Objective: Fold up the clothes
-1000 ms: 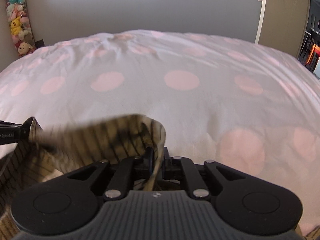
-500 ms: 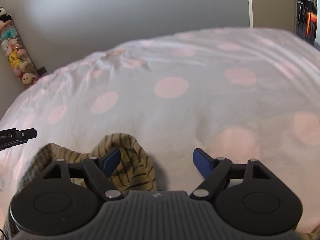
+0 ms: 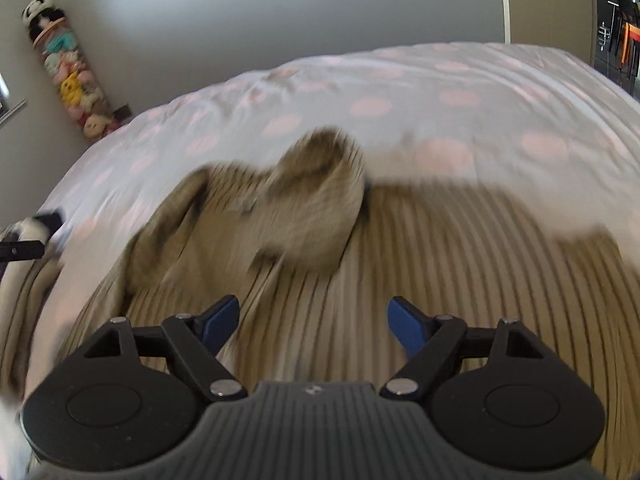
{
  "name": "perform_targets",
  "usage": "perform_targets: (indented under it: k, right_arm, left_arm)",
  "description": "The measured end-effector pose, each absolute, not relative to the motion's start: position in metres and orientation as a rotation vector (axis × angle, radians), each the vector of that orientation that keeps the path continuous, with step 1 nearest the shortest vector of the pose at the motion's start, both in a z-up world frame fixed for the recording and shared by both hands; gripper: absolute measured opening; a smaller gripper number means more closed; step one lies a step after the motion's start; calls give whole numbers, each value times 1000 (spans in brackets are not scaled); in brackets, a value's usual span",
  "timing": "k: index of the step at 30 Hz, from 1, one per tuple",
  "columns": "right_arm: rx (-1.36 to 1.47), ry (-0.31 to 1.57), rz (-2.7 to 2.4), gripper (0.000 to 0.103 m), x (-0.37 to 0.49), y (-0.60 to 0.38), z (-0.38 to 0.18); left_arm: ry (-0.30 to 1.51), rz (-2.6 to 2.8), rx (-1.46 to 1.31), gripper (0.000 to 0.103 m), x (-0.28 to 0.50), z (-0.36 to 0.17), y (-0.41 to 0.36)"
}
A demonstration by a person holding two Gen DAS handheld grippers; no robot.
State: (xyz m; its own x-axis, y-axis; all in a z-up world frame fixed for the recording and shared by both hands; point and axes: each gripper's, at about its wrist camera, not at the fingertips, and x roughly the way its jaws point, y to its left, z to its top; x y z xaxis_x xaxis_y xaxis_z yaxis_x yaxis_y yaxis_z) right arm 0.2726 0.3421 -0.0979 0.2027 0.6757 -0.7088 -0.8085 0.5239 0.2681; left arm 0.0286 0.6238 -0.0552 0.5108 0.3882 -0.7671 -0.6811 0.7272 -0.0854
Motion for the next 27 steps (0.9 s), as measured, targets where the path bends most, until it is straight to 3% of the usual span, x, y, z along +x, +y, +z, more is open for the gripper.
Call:
perform_targets:
  k: [6, 11, 20, 22, 24, 27]
  right_arm:
    - [-71, 927, 1058, 84, 190, 286, -95]
    - [-43, 850, 1070, 85, 137, 267, -114]
    - [-168, 814, 1105, 85, 139, 286, -147]
    - [-140, 820, 1114, 85, 144, 287, -149]
    - [-131, 818, 1119, 85, 145, 285, -149]
    - [-122, 824, 1120, 85, 145, 283, -151]
  left_arm:
    - [840, 674, -393, 53, -31, -67, 567]
    - [846, 690, -408, 53, -57, -89, 537]
    - [866, 730, -433, 52, -62, -124, 531]
    - [879, 731, -436, 40, -61, -130, 533]
    - [892, 728, -440, 9, -62, -134, 535]
    - [899, 724, -416, 1, -61, -129, 537]
